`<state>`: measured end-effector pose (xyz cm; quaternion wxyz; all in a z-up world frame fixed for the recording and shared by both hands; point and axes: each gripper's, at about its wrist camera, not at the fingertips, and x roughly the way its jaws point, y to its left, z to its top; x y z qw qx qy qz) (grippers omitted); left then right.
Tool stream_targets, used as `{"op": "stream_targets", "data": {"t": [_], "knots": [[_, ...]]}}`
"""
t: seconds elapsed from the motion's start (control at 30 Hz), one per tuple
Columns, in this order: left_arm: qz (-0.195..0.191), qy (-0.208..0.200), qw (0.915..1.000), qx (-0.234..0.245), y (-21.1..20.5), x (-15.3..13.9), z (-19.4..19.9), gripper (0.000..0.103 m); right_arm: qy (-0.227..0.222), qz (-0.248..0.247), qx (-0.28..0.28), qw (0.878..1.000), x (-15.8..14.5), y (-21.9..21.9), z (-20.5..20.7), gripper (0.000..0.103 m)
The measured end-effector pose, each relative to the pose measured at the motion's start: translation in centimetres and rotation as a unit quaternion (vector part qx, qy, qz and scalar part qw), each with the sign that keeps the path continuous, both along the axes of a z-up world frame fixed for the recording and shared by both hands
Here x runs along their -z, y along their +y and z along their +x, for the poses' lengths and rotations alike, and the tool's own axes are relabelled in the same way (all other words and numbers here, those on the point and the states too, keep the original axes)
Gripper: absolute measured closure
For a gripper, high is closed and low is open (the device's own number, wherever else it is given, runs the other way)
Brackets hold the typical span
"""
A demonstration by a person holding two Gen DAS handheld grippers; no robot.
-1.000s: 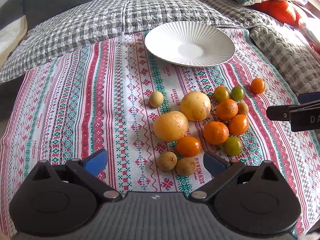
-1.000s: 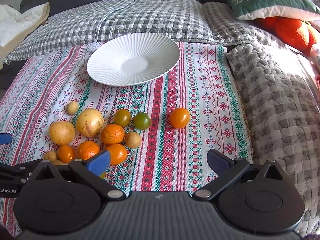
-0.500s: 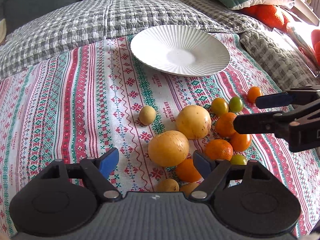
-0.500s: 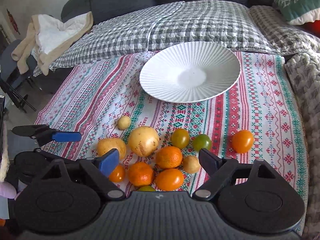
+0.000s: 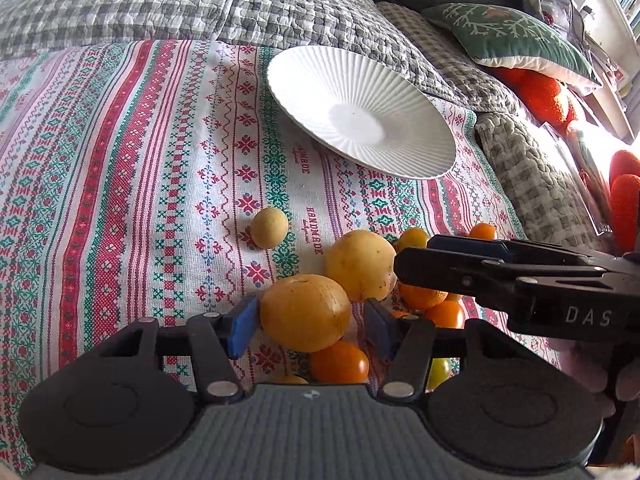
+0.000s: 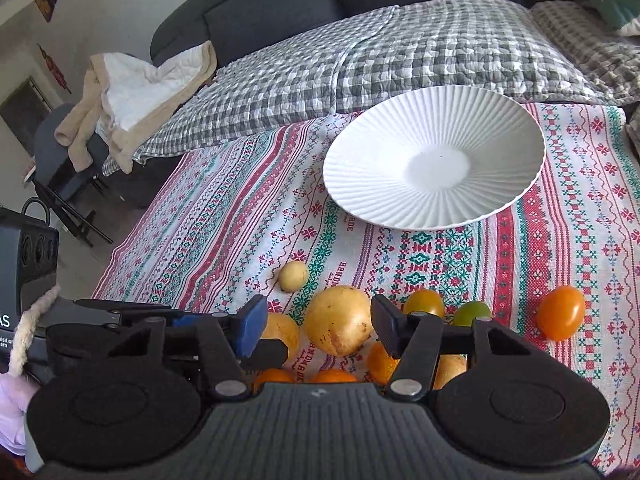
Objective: Organize fruits
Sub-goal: 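Grasp a large yellow pear with the left tool while the right tool grasps another, then carry both yellow pears onto the white plate and open both tools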
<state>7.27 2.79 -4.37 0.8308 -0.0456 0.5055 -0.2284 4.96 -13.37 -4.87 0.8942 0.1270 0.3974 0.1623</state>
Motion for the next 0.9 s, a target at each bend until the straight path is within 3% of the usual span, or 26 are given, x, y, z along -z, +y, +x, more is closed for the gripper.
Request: {"op": "stream_targets", "data": {"t": [0.17,0.37,0.67,0.8,0.9], "knots": [[0.003,0.002,1.0,0.003,0.0,0.5,0.1,0.058,0.012,-0.023,0.003,1.0,1.0,0.5,0.5,0.057],[0.003,-0.009,0.9999,0.009,0.1,0.3,-0.1,0.059,0.017,-0.015,0.012,1.0,1.2,0.3,0.7,0.059],[0.049,-0.032,0.9983,-0.005,1.3,-0.8,-0.5,0.06,0.01,-0.057,-0.003,0.998,1.4,1.6,0.8,0.059],[0.062,-0.036,0.9973,-0.015,1.9,-1.0,-0.6,0.06,0.008,-0.086,-0.013,0.996,1.7,2.9,0.9,0.054],[0.068,-0.032,0.9969,-0.022,2.3,-0.8,-0.5,0.06,0.004,-0.112,-0.02,0.993,2.0,4.0,1.0,0.045]]}}
